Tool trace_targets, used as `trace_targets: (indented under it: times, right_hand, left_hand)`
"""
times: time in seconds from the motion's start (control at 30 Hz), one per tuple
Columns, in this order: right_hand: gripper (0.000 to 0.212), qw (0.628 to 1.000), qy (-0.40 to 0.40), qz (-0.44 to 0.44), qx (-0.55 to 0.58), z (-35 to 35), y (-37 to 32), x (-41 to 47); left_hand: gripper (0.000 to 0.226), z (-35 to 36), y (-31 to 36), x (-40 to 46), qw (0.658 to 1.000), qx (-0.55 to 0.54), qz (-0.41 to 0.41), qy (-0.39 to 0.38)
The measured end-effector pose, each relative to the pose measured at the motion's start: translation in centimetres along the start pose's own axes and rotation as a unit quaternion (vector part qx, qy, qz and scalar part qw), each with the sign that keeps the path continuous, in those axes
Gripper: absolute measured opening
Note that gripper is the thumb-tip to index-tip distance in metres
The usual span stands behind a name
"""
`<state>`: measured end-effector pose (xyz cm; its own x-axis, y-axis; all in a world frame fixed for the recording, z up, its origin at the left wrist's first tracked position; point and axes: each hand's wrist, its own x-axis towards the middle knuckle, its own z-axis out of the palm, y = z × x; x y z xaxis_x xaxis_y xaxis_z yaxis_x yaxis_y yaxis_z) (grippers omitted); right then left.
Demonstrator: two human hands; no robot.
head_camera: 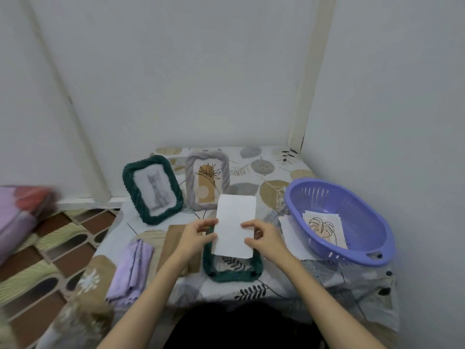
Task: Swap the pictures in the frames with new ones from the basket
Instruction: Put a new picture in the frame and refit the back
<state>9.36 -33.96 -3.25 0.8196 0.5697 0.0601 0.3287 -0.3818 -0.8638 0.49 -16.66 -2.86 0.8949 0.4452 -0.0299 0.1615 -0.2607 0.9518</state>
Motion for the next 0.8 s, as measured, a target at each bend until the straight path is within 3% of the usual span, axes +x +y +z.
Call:
trace_targets:
  times: [0.23, 0.4, 0.67, 0.8]
  right_hand:
    - [0.042, 0.991, -0.053, 0.019, -0.119, 1.5, 1.4, 0.3]
    - [0.043, 0.981, -0.038, 0.025, -0.190, 1.4, 2.6, 0.2]
    - [0.038, 0.996, -0.014, 0.059, -0.068, 0.8, 3.2, -0.6]
    - [0.035, 0.995, 0.066, 0.076, 0.012, -0.1, 3.7, -0.6]
  left_hand:
    - [0.049, -0.8, -2.9, -0.3, 0.988, 0.151, -0.006, -0.040]
    - [0.053, -0.5, -3.2, -0.6, 0.970, 0.233, 0.000, -0.069]
    - [0.051, -0.8, -3.9, -1.5, 0.955, 0.279, 0.038, -0.094]
    - [0.084, -0.6, -4.5, -1.3, 0.933, 0.330, 0.026, -0.140]
